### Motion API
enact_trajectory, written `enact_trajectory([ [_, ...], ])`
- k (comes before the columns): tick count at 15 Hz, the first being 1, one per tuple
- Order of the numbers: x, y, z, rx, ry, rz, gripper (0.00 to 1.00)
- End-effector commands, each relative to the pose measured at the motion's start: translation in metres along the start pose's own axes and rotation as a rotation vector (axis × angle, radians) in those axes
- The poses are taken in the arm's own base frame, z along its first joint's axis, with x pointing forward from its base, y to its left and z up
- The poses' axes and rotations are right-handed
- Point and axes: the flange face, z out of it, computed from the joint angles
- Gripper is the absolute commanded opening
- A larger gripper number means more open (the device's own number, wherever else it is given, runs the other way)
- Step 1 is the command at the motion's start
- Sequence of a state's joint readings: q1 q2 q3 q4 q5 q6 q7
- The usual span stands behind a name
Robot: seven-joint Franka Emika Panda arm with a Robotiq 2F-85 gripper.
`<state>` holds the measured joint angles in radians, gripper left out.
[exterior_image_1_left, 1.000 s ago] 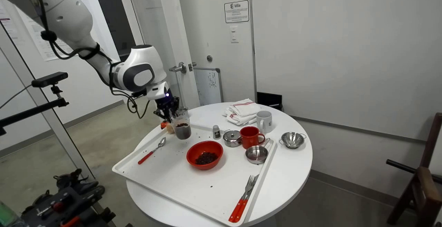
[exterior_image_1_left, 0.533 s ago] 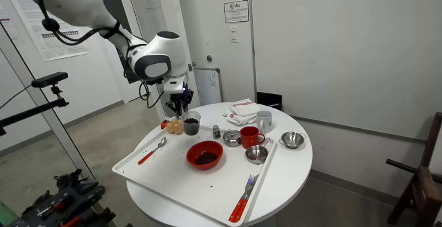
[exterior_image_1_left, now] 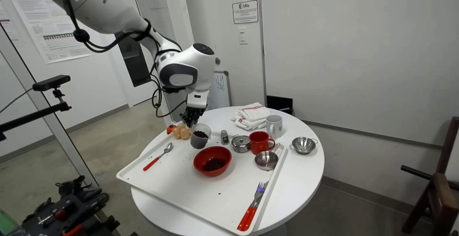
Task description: Pour some contents of the jug into the red bowl
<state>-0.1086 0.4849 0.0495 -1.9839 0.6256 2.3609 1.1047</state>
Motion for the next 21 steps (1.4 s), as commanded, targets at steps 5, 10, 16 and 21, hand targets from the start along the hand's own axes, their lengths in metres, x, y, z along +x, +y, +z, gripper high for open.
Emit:
enact_trajectory([
  [5, 0.026, -0.012, 0.026, -0.126, -0.274, -0.17, 0.11],
  [10, 0.046, -0.002, 0.011, -0.12, -0.447, -0.229, 0.11],
  [16, 0.065, 0.009, -0.009, -0.09, -0.639, -0.248, 0.1],
  [21, 0.079, 0.013, -0.016, -0.076, -0.77, -0.223, 0.11],
])
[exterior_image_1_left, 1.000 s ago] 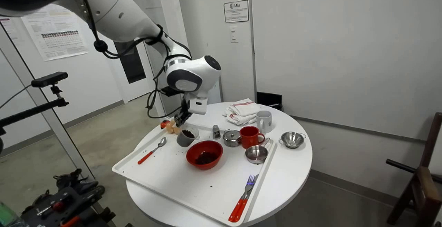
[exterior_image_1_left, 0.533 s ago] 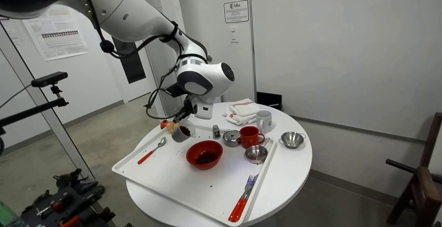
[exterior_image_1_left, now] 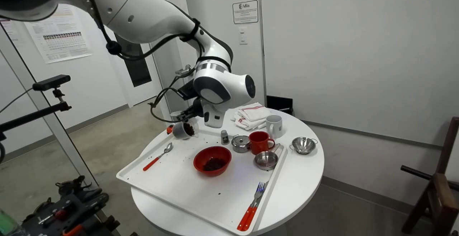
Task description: Pour some contents of the jug into the red bowl
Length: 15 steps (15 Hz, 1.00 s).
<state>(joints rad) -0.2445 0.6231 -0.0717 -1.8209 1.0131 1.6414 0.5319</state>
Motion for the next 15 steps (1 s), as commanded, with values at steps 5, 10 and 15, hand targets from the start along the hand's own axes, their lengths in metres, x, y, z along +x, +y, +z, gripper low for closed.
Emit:
enact_trajectory([
  [5, 0.004, 0.002, -0.008, 0.022, -0.047, 0.005, 0.27],
  [10, 0.011, -0.002, 0.005, -0.095, -0.206, 0.083, 0.1],
  [15, 0.026, -0.007, -0.009, -0.056, -0.243, 0.126, 0.11],
])
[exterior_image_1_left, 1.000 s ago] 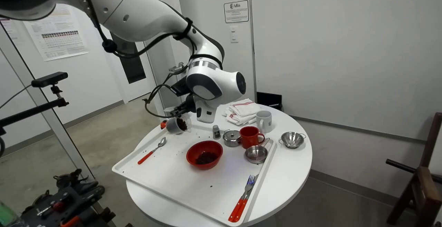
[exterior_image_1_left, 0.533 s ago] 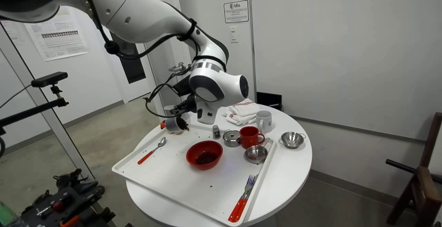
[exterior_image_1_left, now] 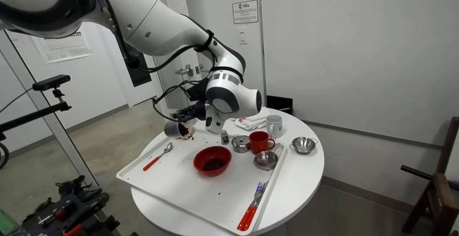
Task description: Pour some contents of the jug into the red bowl
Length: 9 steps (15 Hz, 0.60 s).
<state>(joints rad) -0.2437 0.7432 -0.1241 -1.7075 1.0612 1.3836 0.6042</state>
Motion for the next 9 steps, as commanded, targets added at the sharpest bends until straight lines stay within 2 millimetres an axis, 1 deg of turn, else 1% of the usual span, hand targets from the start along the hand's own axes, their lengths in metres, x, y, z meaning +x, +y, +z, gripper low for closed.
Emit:
enact_trajectory([
  [1, 0.005, -0.011, -0.021, 0.049, -0.034, 0.023, 0.11],
  [5, 0.01, -0.017, -0.039, 0.11, -0.025, 0.022, 0.11],
  [9, 0.011, -0.02, -0.043, 0.075, -0.071, 0.045, 0.11],
])
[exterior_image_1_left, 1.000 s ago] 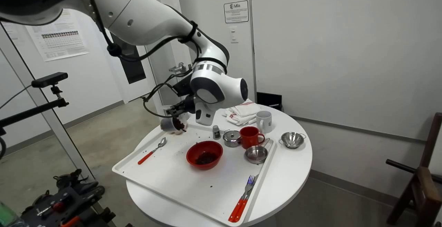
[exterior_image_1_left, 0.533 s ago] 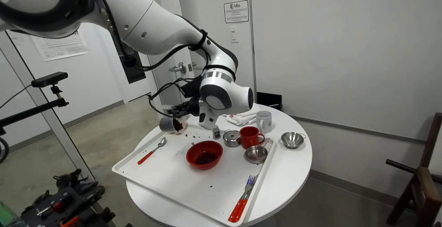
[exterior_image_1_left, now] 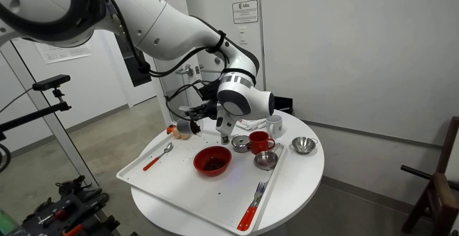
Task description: Pour some contents of the jug into the red bowl
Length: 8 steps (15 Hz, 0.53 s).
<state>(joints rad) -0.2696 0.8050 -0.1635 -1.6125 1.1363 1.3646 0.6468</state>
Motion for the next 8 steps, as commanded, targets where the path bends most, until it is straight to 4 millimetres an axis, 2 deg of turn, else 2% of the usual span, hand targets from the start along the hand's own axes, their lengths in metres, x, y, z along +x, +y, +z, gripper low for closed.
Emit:
enact_trajectory([
  [1, 0.0, -0.009, -0.004, -0.031, -0.072, 0.033, 0.11],
  [8, 0.005, -0.006, -0.021, -0.052, -0.185, 0.064, 0.11],
])
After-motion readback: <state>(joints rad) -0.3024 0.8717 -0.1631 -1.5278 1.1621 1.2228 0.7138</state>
